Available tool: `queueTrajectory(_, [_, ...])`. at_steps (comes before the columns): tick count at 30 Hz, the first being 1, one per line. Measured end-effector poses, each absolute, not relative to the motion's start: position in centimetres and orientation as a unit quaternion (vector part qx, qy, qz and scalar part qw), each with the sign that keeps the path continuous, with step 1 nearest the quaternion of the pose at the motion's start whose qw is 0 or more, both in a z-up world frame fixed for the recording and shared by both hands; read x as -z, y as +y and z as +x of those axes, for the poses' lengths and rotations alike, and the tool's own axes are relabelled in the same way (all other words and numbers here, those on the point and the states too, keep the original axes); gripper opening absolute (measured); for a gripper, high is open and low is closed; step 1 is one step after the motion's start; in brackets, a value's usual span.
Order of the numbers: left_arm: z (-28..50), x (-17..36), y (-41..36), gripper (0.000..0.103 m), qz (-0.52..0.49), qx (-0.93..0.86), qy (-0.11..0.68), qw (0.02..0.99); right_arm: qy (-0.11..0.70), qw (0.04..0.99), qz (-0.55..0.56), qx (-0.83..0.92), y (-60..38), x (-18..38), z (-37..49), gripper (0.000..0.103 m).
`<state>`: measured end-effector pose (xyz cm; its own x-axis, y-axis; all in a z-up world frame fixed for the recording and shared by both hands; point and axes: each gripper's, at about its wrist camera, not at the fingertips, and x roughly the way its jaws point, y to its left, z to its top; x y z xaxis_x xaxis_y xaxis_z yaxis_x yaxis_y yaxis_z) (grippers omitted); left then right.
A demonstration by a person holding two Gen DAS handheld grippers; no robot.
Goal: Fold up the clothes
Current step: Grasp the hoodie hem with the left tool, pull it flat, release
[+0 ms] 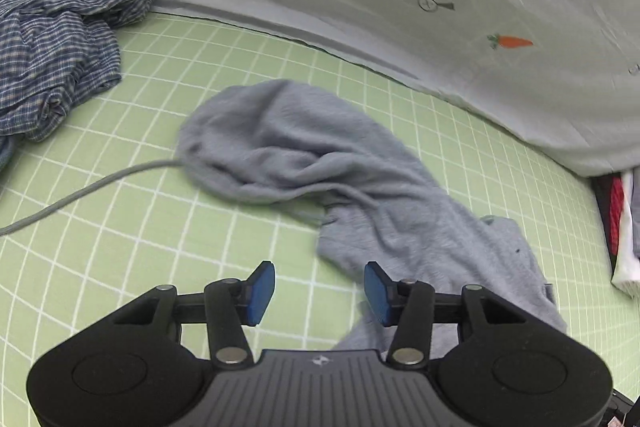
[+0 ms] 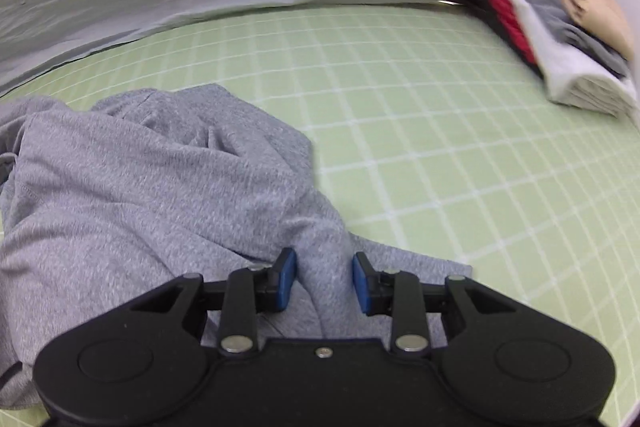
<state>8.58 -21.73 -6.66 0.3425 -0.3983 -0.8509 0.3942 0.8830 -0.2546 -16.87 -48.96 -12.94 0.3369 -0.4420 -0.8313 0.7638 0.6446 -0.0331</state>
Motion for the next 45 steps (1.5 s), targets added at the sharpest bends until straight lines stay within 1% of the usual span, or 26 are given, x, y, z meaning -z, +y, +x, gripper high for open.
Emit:
queueTrajectory(2, [6.5, 7.1, -22.2, 0.052, 0.006, 0.247, 0.528, 0.812, 0.424, 0.784, 0.211, 0.402, -50.3, 12.9, -20.2, 0.035])
queueTrajectory(3, [5.4, 7.3, -22.4, 0.053, 0.009, 0.249, 0.533, 0.808, 0.419, 0.779, 0.229, 0.405, -50.8, 12.8, -21.3, 0.044])
queueTrajectory(4, [4.2, 7.5, -22.4, 0.054, 0.011, 0.249, 0.538, 0.805, 0.415, 0.777, 0.246, 0.404, -51.3, 12.6, -22.3, 0.050])
queueTrajectory(5, [3.1, 7.5, -22.6, 0.055, 0.013, 0.250, 0.541, 0.803, 0.409, 0.778, 0.256, 0.403, -51.4, 12.3, -23.0, 0.052])
queueTrajectory(7, [1.2, 7.5, -22.9, 0.063, 0.020, 0.250, 0.542, 0.802, 0.396, 0.780, 0.275, 0.400, -51.7, 11.7, -24.4, 0.059])
queueTrajectory(8, [0.3, 7.5, -23.0, 0.065, 0.022, 0.249, 0.541, 0.803, 0.390, 0.780, 0.282, 0.399, -51.8, 11.4, -25.0, 0.061])
queueTrajectory(10, [-1.0, 7.7, -23.1, 0.069, 0.015, 0.242, 0.544, 0.803, 0.386, 0.783, 0.282, 0.398, -51.8, 11.0, -25.6, 0.071])
queueTrajectory(11, [-1.7, 7.8, -23.2, 0.070, 0.010, 0.237, 0.546, 0.803, 0.384, 0.785, 0.283, 0.396, -51.9, 11.0, -25.9, 0.072])
queueTrajectory(15, [-3.4, 8.5, -24.0, 0.072, -0.002, 0.220, 0.558, 0.800, 0.392, 0.794, 0.269, 0.379, -52.7, 11.0, -26.9, 0.074])
queueTrajectory(18, [-4.3, 9.3, -24.9, 0.076, -0.006, 0.211, 0.562, 0.799, 0.405, 0.796, 0.250, 0.374, -54.0, 11.0, -27.5, 0.074])
queueTrajectory(21, [-4.8, 10.5, -25.7, 0.076, -0.015, 0.201, 0.569, 0.797, 0.408, 0.795, 0.249, 0.373, -55.2, 10.9, -28.7, 0.074])
queueTrajectory(23, [-5.0, 11.1, -26.1, 0.071, -0.023, 0.196, 0.571, 0.797, 0.413, 0.794, 0.249, 0.371, -55.8, 11.0, -29.6, 0.074])
queueTrajectory(24, [-5.1, 11.4, -26.3, 0.057, -0.027, 0.193, 0.570, 0.798, 0.416, 0.792, 0.248, 0.371, -55.9, 11.2, -30.0, 0.075])
queueTrajectory(25, [-5.0, 11.6, -26.4, 0.033, -0.029, 0.193, 0.571, 0.798, 0.420, 0.790, 0.249, 0.371, -56.1, 11.4, -30.4, 0.075])
queueTrajectory(26, [-5.0, 11.6, -26.4, 0.018, -0.030, 0.191, 0.570, 0.799, 0.424, 0.787, 0.250, 0.371, -56.2, 11.6, -30.8, 0.075])
queueTrajectory(27, [-5.0, 11.7, -26.4, 0.006, -0.031, 0.189, 0.569, 0.799, 0.426, 0.785, 0.253, 0.371, -56.2, 11.9, -31.1, 0.075])
queueTrajectory(32, [-5.0, 8.6, -24.2, 0.006, -0.060, 0.185, 0.523, 0.830, 0.433, 0.776, 0.260, 0.376, -55.7, 12.5, -31.4, 0.075])
queueTrajectory(43, [-1.8, 5.8, -13.5, 0.005, -0.089, 0.079, 0.491, 0.863, 0.458, 0.775, 0.240, 0.363, -51.4, 13.0, -27.5, 0.074])
queueTrajectory(44, [-1.5, 5.5, -12.5, 0.005, -0.092, 0.069, 0.487, 0.866, 0.459, 0.777, 0.233, 0.361, -50.8, 12.8, -27.1, 0.074])
queueTrajectory(45, [-1.2, 5.2, -11.6, 0.012, -0.094, 0.060, 0.484, 0.868, 0.461, 0.780, 0.226, 0.359, -50.4, 12.6, -26.8, 0.074])
